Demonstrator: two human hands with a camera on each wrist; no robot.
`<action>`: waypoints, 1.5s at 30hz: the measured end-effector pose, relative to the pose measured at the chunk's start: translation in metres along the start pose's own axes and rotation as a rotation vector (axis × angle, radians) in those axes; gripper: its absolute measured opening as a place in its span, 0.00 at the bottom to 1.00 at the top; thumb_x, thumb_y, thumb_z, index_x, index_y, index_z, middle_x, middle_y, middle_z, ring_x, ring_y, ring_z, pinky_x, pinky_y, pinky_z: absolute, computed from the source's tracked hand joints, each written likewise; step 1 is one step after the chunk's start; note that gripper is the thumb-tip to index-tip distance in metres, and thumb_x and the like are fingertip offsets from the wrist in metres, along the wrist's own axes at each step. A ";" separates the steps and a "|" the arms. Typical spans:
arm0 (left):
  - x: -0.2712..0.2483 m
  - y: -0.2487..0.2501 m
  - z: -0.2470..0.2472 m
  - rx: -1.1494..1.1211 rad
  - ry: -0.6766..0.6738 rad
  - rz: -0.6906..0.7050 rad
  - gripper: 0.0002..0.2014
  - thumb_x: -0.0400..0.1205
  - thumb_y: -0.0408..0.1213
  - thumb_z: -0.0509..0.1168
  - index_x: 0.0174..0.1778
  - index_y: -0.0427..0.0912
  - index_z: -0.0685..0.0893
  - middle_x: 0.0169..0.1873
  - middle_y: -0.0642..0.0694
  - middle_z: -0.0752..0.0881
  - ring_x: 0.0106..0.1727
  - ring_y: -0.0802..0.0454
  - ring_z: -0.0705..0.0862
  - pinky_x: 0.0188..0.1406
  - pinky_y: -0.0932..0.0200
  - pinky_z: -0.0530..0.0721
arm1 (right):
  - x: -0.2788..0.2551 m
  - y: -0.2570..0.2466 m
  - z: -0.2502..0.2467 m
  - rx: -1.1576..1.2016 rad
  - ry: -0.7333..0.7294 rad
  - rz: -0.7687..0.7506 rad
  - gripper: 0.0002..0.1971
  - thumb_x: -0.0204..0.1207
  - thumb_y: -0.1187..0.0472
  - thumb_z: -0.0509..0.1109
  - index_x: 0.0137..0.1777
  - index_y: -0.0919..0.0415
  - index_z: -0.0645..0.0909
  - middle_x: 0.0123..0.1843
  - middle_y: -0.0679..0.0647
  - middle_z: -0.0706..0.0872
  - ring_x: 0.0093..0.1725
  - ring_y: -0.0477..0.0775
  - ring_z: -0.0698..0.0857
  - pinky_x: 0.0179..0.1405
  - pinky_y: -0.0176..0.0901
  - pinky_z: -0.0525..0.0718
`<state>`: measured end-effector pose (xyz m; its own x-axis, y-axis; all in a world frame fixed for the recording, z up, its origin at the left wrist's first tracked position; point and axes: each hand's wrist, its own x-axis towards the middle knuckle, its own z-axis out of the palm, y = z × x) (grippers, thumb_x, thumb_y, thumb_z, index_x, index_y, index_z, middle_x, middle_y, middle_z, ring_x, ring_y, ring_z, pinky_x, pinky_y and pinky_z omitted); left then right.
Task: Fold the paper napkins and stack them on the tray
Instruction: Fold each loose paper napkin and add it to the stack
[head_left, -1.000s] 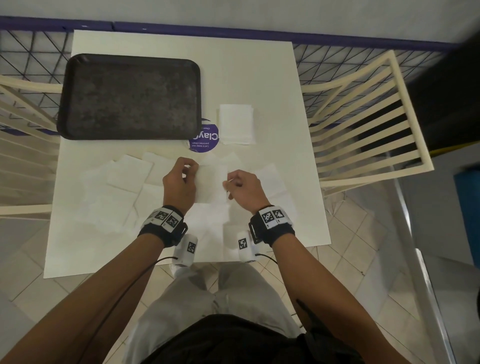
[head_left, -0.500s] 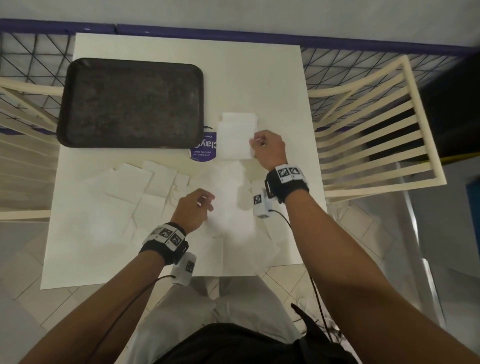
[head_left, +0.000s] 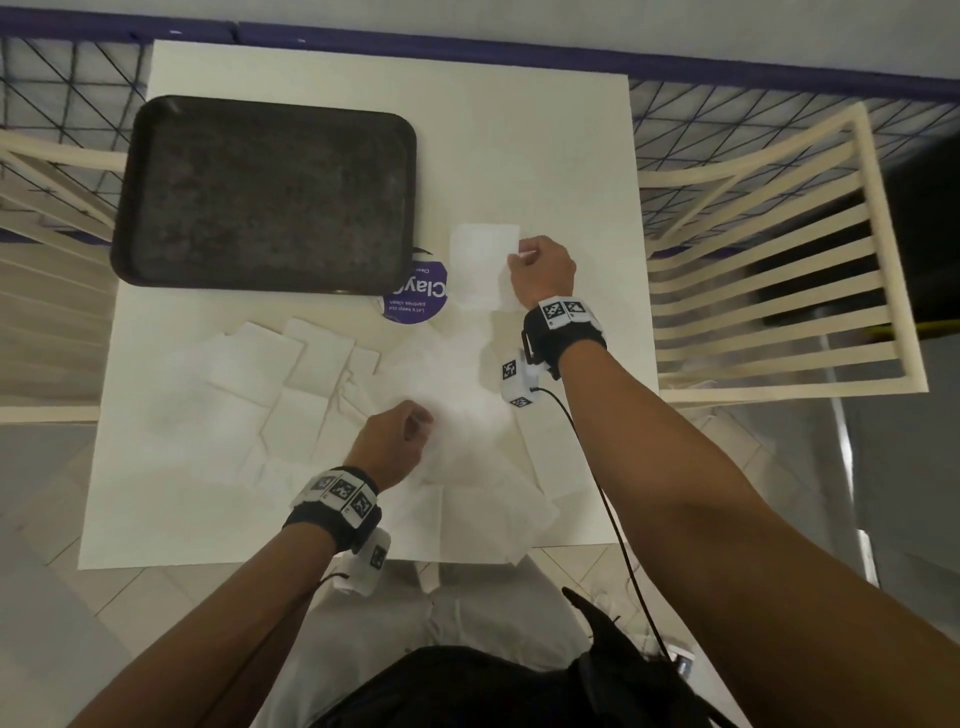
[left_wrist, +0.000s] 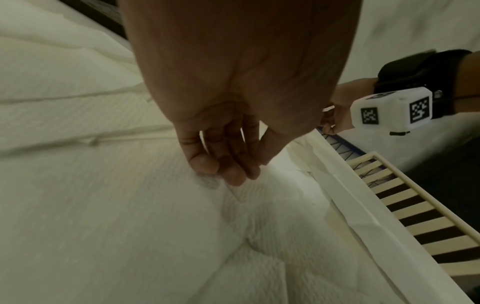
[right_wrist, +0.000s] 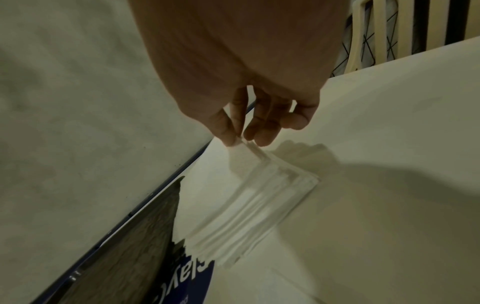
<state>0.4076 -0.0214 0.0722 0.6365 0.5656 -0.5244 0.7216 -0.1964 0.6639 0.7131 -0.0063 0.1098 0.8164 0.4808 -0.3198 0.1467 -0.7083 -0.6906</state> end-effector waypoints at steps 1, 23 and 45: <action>0.001 0.000 0.000 0.002 0.003 -0.003 0.07 0.86 0.36 0.67 0.58 0.47 0.85 0.45 0.51 0.90 0.47 0.51 0.88 0.50 0.54 0.88 | 0.000 0.002 0.000 0.012 -0.003 -0.002 0.11 0.79 0.59 0.72 0.61 0.54 0.84 0.55 0.55 0.88 0.54 0.53 0.84 0.53 0.38 0.78; 0.007 0.022 0.017 -0.208 0.025 0.038 0.10 0.86 0.36 0.66 0.62 0.48 0.85 0.49 0.45 0.90 0.45 0.47 0.91 0.36 0.68 0.85 | -0.158 0.139 -0.026 -0.443 0.078 0.321 0.43 0.64 0.46 0.84 0.76 0.50 0.66 0.70 0.57 0.70 0.68 0.64 0.72 0.63 0.57 0.76; -0.017 0.031 0.017 -0.339 -0.054 -0.045 0.26 0.84 0.55 0.71 0.73 0.42 0.82 0.51 0.47 0.92 0.55 0.46 0.91 0.52 0.44 0.92 | -0.187 0.098 -0.016 0.047 -0.127 0.168 0.14 0.74 0.47 0.77 0.37 0.44 0.74 0.37 0.42 0.79 0.46 0.55 0.79 0.57 0.55 0.79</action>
<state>0.4237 -0.0507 0.0926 0.6259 0.5227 -0.5788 0.6234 0.1107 0.7740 0.5839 -0.1739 0.1126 0.7496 0.4220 -0.5100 -0.0140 -0.7602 -0.6495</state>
